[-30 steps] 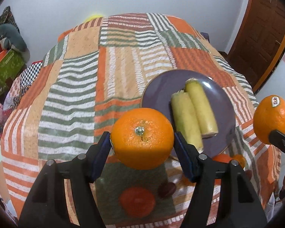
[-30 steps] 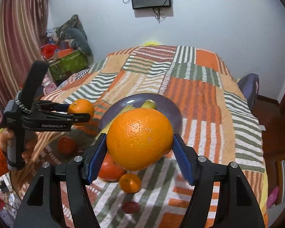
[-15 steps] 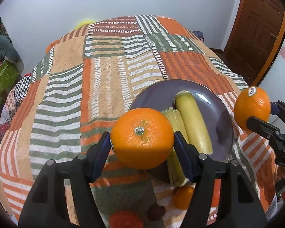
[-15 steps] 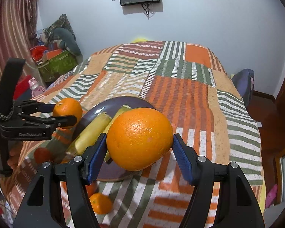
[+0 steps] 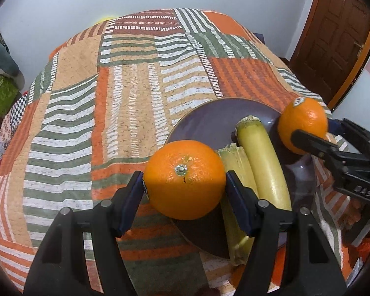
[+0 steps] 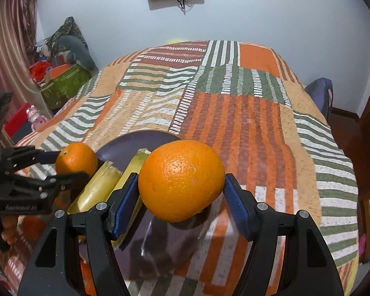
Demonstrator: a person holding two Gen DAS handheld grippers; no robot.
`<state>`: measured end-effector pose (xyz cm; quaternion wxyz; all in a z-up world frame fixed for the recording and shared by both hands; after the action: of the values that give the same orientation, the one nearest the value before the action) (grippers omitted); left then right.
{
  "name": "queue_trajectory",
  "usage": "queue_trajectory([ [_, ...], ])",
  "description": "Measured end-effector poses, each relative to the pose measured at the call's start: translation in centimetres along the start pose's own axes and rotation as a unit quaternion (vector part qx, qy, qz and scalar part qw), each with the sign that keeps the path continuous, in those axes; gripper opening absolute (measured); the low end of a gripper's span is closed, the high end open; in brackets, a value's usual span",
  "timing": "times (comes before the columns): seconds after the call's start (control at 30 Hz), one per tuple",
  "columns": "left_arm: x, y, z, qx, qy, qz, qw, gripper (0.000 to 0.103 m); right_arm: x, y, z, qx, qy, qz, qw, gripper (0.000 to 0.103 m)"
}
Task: Organize fruits
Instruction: 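Carry the Dole orange over the plate with the right tool while the left tool carries its orange, then open both tools to set the oranges on the plate and withdraw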
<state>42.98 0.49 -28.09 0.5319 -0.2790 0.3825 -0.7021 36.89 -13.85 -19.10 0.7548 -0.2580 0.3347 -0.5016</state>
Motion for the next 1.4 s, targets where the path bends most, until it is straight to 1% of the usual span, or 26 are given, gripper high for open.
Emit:
queue_trajectory([
  [0.1, 0.0, 0.1, 0.1, 0.003, -0.011, -0.012, 0.9999, 0.066, -0.6, 0.7, 0.0, -0.004, -0.001, 0.003, 1.000, 0.065],
  [0.43, -0.3, 0.4, 0.0, 0.003, -0.014, -0.001, 0.9999, 0.067, -1.0, 1.2, -0.4, -0.010, -0.030, -0.014, 0.999, 0.067],
  [0.53, -0.5, 0.5, 0.0, -0.002, -0.017, -0.005, 0.9998, 0.067, -1.1, 1.1, -0.6, -0.017, -0.035, -0.012, 0.999, 0.071],
  [0.6, -0.4, 0.4, 0.1, -0.002, -0.013, -0.003, 0.9999, 0.068, -1.2, 0.9, -0.8, -0.020, -0.035, -0.007, 0.999, 0.072],
  [0.67, -0.4, 0.4, 0.1, -0.001, -0.001, 0.009, 1.0000, 0.071, -1.2, 0.8, -0.9, -0.020, -0.035, -0.007, 0.999, 0.073],
  [0.73, -0.2, 0.2, 0.1, 0.003, 0.017, 0.020, 0.9997, 0.071, -1.1, 0.6, -1.1, -0.021, -0.029, -0.003, 0.999, 0.075],
  [0.83, 0.4, -0.2, 0.1, 0.008, 0.037, 0.030, 0.9988, 0.071, -1.2, 0.4, -1.6, -0.023, -0.025, 0.005, 0.999, 0.077],
  [0.97, 1.1, -0.9, 0.2, 0.016, 0.037, 0.013, 0.9991, 0.078, -1.3, 0.0, -1.6, -0.018, -0.025, 0.006, 0.999, 0.077],
  [1.07, 1.3, -1.4, 0.2, 0.019, 0.038, 0.012, 0.9990, 0.078, -1.3, -0.7, -1.4, -0.012, -0.025, 0.008, 1.000, 0.077],
  [1.2, 1.3, -2.4, 0.1, 0.025, 0.030, 0.015, 0.9991, 0.078, -1.6, -1.9, -1.2, -0.002, -0.025, 0.011, 1.000, 0.077],
  [1.4, 0.4, -5.0, -0.4, 0.043, 0.007, 0.023, 0.9988, 0.078, -2.1, -3.8, -1.4, 0.007, -0.028, 0.010, 1.000, 0.077],
])
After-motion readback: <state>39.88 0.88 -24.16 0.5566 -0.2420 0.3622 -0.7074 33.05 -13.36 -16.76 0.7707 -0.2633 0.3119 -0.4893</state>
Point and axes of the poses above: each gripper's, at about its wrist camera, not at the fingertips, and y roughly the way its jaws point, x to its right, z to its top, the point moved 9 cm from there along y, roughly the way its jaws point, and after that the axes turned 9 degrees about y, right-handed, at the moved point
